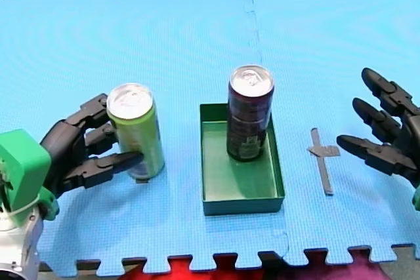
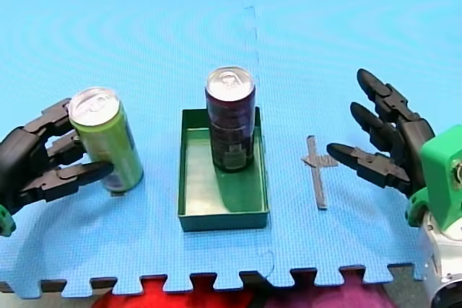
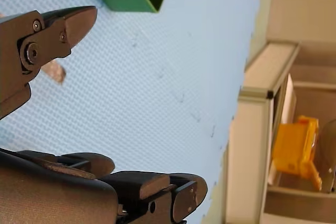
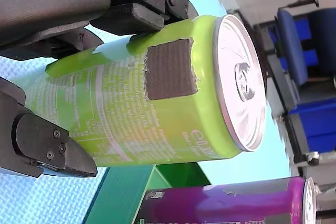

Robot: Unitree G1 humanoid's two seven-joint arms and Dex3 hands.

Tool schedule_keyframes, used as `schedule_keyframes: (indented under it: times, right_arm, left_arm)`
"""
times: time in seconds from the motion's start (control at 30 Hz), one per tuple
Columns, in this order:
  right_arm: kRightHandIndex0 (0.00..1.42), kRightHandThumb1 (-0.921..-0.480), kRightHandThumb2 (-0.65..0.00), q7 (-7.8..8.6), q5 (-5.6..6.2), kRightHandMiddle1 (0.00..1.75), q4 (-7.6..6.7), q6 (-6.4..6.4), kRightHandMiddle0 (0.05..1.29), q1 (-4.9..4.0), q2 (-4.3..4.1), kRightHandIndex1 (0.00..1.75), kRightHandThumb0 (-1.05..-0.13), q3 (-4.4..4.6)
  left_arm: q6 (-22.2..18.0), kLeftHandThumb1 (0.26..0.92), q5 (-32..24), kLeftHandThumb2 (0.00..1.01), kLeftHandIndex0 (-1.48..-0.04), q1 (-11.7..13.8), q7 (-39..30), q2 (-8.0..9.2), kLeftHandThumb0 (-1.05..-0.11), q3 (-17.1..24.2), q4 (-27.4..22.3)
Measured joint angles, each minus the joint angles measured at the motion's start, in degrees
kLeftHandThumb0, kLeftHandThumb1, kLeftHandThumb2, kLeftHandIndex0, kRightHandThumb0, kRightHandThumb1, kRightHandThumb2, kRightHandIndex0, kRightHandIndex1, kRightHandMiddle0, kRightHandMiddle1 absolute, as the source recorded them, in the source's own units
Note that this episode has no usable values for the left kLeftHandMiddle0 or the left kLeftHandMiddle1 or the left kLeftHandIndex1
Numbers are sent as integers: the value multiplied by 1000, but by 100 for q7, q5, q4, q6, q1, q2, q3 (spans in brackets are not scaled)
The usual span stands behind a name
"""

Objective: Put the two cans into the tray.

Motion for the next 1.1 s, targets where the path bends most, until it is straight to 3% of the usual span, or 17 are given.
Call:
schedule_keyframes:
  times: [0.67, 0.93, 1.0, 1.03, 1.07, 1.1]
  right_arm:
    - [351, -727, 0, -28, -5, 0, 23, 2, 305, -50, 0, 1, -983, 0]
    - [351, -726, 0, -27, -4, 1, 5, 2, 307, -49, 0, 0, -973, -2]
    - [352, -726, 0, -26, -2, 1, 9, 2, 308, -49, -1, 0, -972, -4]
    - [352, -726, 0, -25, -2, 1, 11, 2, 308, -49, 0, 0, -972, -5]
    - [352, -726, 0, -22, -2, 1, 12, 2, 309, -49, 2, 0, -972, -4]
    - [352, -727, 0, -19, -2, 1, 12, 2, 309, -49, 4, 0, -972, -4]
  left_arm:
    - [267, 889, -103, 1, -239, 1, -362, 60, -1048, 10, -131]
    - [-52, 828, 48, 0, -227, 66, 348, -23, -1048, 39, -131]
    - [-82, 692, 111, 0, -482, 57, 549, -42, -1020, 39, -88]
    - [-95, 660, 157, 1, -656, 48, 697, -59, -896, 38, -71]
    - [-101, 644, 187, 1, -895, 40, 848, -82, -691, 39, -59]
    - [-103, 639, 215, 1, -1014, 33, 1029, -123, -590, 41, -54]
